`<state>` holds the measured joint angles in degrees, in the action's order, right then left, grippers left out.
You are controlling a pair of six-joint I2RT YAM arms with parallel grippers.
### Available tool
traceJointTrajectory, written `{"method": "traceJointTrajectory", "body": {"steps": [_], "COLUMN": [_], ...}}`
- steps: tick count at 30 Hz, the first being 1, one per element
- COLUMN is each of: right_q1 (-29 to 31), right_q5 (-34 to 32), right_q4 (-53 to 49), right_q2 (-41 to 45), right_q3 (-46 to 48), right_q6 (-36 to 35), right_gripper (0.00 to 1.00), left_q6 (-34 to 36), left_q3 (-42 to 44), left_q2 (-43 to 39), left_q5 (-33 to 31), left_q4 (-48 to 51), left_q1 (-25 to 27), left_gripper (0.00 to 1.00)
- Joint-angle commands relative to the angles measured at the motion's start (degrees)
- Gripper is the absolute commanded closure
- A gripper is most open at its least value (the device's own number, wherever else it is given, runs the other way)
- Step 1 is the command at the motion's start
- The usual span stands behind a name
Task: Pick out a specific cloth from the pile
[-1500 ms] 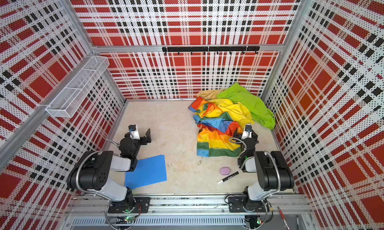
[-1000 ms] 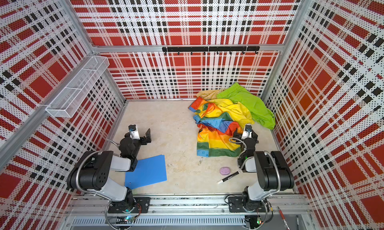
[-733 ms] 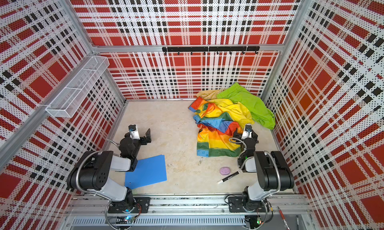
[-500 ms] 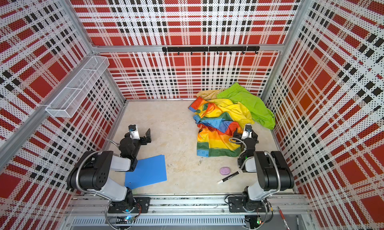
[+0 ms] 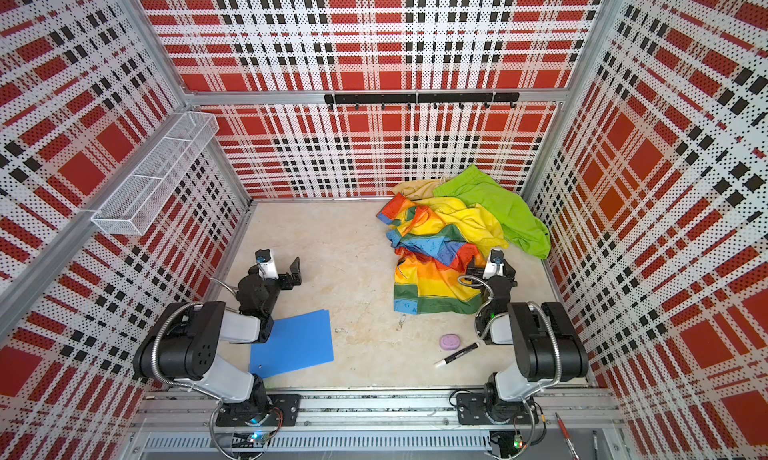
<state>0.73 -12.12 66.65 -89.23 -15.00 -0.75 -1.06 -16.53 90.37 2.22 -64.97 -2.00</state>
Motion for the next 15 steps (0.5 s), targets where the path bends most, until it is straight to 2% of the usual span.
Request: {"method": "traceJointTrajectory", "body": {"steps": [1,7,15], "right_q1": [0.32,0.32,0.32], "right_q5": [-1.15,0.34,-0.3], "right_q4": [4.47,11.09,11.23], "right_q2": [0.2,0.11,1.78], "right_q3": [0.67,4.0,4.84], "right_q6": [0.67,0.23,0.2], "right_gripper": [0.0,0.0,0.0], "left_q6": [-0.45,-0.75,-1.09], "left_q3": [1.46,2.3,4.0], "left_q2": [-0.37,-0.33,-4.01], "left_q5": [1.9,2.01,0.55], "left_q4": [-4.9,-6.84,-6.87], "left_q1": [-0.72,-0.98,-0.73], "left_gripper": [0.01,0.01,0.01]}}
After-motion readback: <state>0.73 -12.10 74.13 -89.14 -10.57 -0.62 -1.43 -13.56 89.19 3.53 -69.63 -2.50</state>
